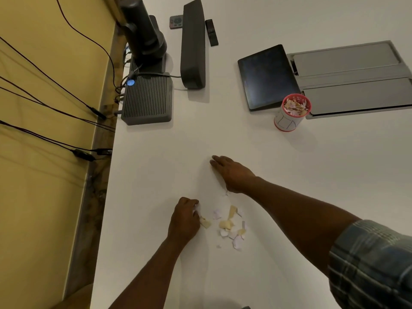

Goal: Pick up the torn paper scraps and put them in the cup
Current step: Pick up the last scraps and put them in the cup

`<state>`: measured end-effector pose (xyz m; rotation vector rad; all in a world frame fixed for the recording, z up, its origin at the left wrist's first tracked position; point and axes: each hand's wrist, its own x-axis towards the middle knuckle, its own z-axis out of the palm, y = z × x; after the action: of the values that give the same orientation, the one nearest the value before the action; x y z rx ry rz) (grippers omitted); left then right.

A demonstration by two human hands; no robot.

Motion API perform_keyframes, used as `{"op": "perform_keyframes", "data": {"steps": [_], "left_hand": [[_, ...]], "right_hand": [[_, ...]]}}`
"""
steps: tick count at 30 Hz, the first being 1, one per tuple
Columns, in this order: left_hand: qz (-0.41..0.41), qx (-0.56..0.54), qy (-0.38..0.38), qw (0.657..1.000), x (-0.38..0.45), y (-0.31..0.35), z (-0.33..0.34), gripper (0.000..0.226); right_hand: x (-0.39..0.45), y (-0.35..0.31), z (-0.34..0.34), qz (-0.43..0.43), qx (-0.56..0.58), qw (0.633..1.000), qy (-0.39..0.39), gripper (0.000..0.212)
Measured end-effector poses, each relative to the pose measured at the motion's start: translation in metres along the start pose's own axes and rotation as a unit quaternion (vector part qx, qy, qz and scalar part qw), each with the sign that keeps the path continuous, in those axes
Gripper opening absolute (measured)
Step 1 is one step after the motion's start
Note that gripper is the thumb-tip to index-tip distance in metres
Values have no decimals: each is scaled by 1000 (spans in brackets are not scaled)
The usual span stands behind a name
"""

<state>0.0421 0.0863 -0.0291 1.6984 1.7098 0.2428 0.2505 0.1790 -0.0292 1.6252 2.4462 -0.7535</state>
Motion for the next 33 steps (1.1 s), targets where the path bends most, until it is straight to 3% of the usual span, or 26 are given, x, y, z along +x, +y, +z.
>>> {"op": "perform_keyframes", "data": {"steps": [9, 16, 19, 22, 24, 29, 33], "left_hand": [[50, 4, -20, 999, -28, -4, 18, 43], [95, 118, -107, 983, -39, 10, 43, 100], [117, 165, -126, 971, -33, 15, 44, 114], [154, 191, -138, 960, -33, 16, 44, 92], [175, 192, -131, 957, -37, 15, 46, 69], [201, 154, -64, 965, -62, 13, 54, 16], [173, 139, -16, 975, -77, 7, 58, 12]], "right_hand": [[-58, -19, 37, -39, -29, 998, 29, 49], [-134, -25, 66, -35, 17, 999, 11, 44], [-154, -29, 68, -6, 35, 999, 1, 53], [-164, -35, 68, 33, 47, 997, -44, 86], [-165, -44, 71, 37, 38, 997, -58, 91], [-169, -58, 87, -8, 0, 1000, -18, 56], [-175, -59, 97, -56, -34, 997, 37, 35]]}}
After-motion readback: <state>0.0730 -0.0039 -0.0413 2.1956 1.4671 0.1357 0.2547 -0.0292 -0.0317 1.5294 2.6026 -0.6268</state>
